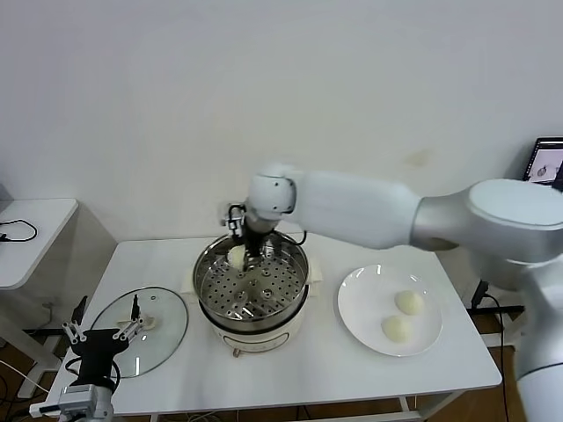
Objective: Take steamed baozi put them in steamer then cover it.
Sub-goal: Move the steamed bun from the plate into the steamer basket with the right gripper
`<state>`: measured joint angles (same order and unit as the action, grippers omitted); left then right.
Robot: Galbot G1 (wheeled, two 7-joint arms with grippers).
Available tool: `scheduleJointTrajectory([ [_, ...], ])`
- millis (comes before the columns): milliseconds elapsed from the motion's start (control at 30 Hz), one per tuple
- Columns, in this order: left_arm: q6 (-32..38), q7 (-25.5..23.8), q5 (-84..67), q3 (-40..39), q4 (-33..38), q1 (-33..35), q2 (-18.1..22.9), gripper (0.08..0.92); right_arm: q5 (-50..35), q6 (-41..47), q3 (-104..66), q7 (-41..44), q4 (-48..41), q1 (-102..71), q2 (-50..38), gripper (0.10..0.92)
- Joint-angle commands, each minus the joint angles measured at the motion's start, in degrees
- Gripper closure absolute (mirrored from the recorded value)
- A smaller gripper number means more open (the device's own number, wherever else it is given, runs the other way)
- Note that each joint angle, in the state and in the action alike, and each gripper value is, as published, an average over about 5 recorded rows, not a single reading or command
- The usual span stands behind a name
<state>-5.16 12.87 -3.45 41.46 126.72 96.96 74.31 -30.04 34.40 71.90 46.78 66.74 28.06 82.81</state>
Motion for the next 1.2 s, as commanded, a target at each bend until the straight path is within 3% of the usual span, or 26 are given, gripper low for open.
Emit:
scheduleJointTrajectory([
  [33, 0.1, 0.0, 0.0, 0.0, 0.0, 0.0, 0.0, 0.177, -0.7, 1.7, -0.2, -1.3, -4.4, -3.3, 6.5, 0.397],
  [800, 0.1, -0.2, 0.1, -0.2, -0.1, -0.2, 0.1, 0.177, 1.4, 3.1, -0.7, -1.8, -6.9, -5.3, 7.5, 0.386],
  [1067, 0.1, -0.2, 0.1, -0.2, 0.2, -0.1, 0.2, 0.177, 3.5, 2.2, -0.8, 0.7, -5.9, -4.0, 6.6, 0.226],
  [1200, 0.0, -0.3, 0.0, -0.1, 0.4, 0.0, 0.1, 0.177, 5.9, -0.4, -0.6, 5.1, -3.2, -0.9, 3.4, 0.205],
])
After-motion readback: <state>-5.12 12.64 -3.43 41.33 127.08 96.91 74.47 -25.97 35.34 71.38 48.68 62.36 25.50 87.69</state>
